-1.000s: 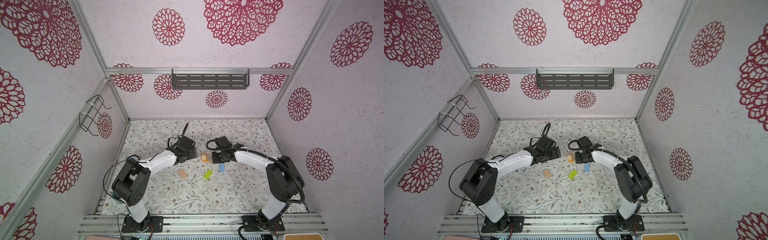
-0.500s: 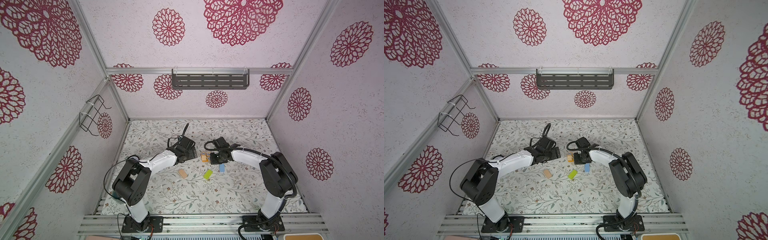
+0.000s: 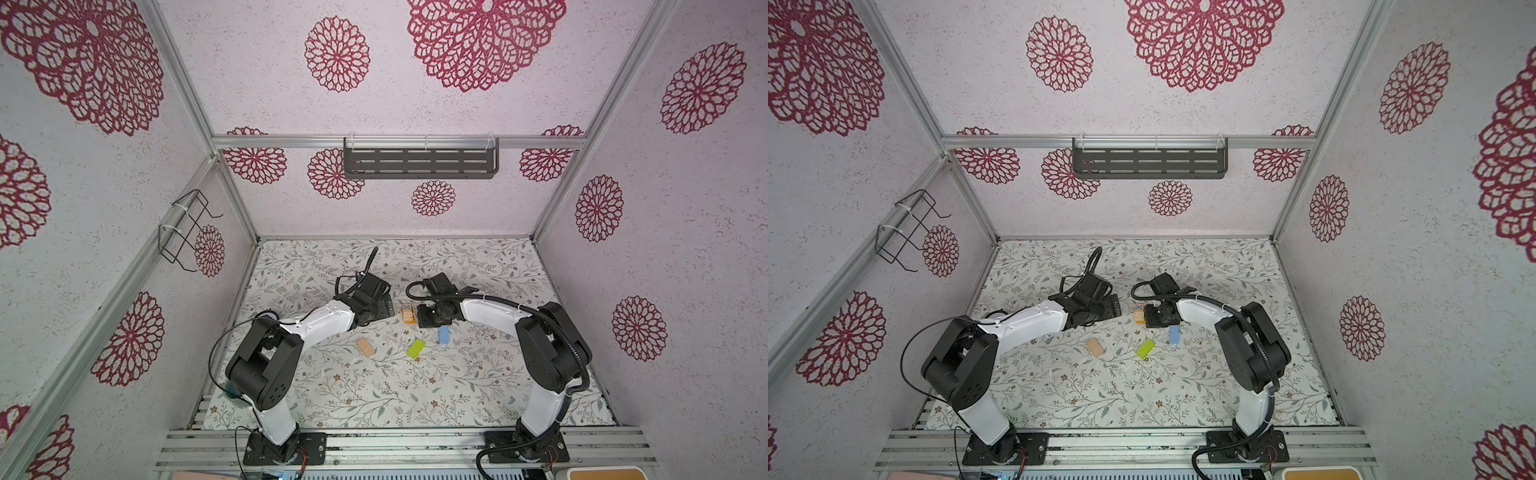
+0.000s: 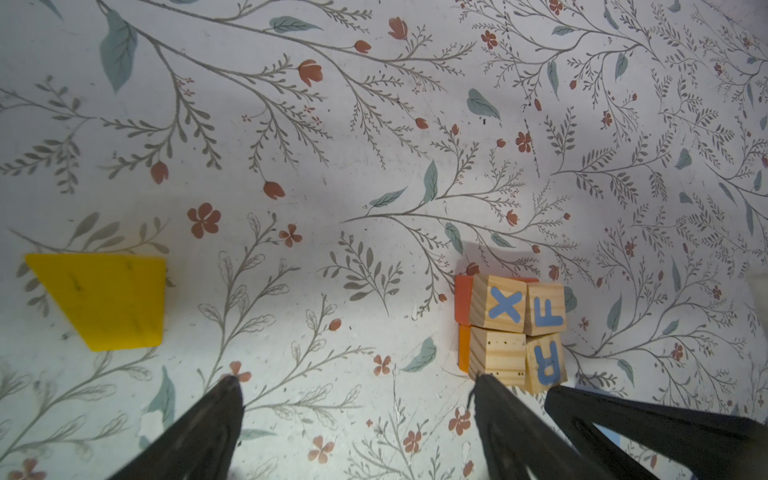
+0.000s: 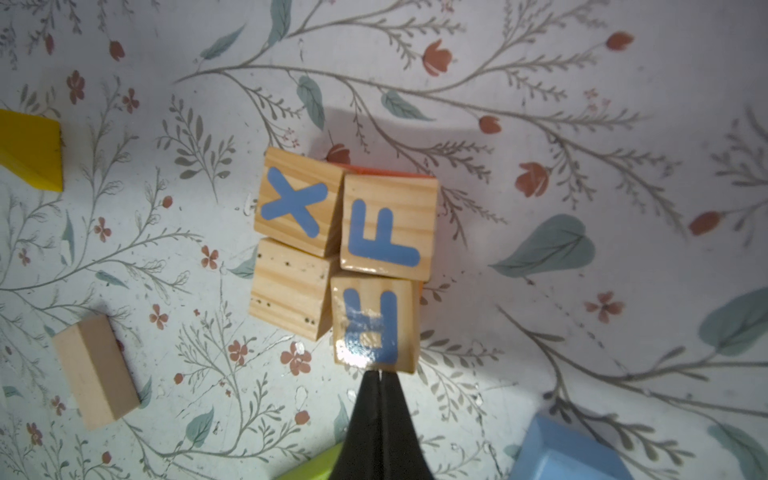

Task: Build the wood block tower
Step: 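Raise the right gripper off the R cube while the left gripper approaches the stack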

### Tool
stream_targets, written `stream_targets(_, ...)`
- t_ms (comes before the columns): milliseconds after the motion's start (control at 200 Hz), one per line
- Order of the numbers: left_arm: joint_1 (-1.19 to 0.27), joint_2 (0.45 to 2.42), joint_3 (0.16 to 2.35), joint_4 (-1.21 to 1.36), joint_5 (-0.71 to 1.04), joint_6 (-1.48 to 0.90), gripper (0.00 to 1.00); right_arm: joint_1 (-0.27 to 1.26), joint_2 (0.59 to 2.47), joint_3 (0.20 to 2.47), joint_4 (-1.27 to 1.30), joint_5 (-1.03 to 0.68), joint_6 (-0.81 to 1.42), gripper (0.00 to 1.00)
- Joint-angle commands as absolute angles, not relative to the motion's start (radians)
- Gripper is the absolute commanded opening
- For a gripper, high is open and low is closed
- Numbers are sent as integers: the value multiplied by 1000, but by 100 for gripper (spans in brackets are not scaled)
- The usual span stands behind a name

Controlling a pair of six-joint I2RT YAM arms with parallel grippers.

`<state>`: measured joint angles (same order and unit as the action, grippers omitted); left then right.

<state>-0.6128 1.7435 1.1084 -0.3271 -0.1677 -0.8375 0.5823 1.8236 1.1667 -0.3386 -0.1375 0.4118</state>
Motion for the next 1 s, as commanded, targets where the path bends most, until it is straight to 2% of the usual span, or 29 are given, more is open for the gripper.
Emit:
stream_targets(0,-620,1755,1123,-334,-181,-833,90,577,1825,1190,-322,-156,423,0)
stream_targets(525,-620,1741,1133,-348,-188,-830,90,578,1797,1193,-324,-170,424,0)
stream_targets(791,-620,1741,1152,-364,-191,-819,89,568,1736,1204,-372,-118,405,0)
stream_targets(906,-621,1749,1154,-353,-174,-826,84,545,1723,1208,-371,-152,412,1)
stream_targets(991,-625,1761,1161,-345,-157,-831,72,524,1720,1217,-374,-152,408,1)
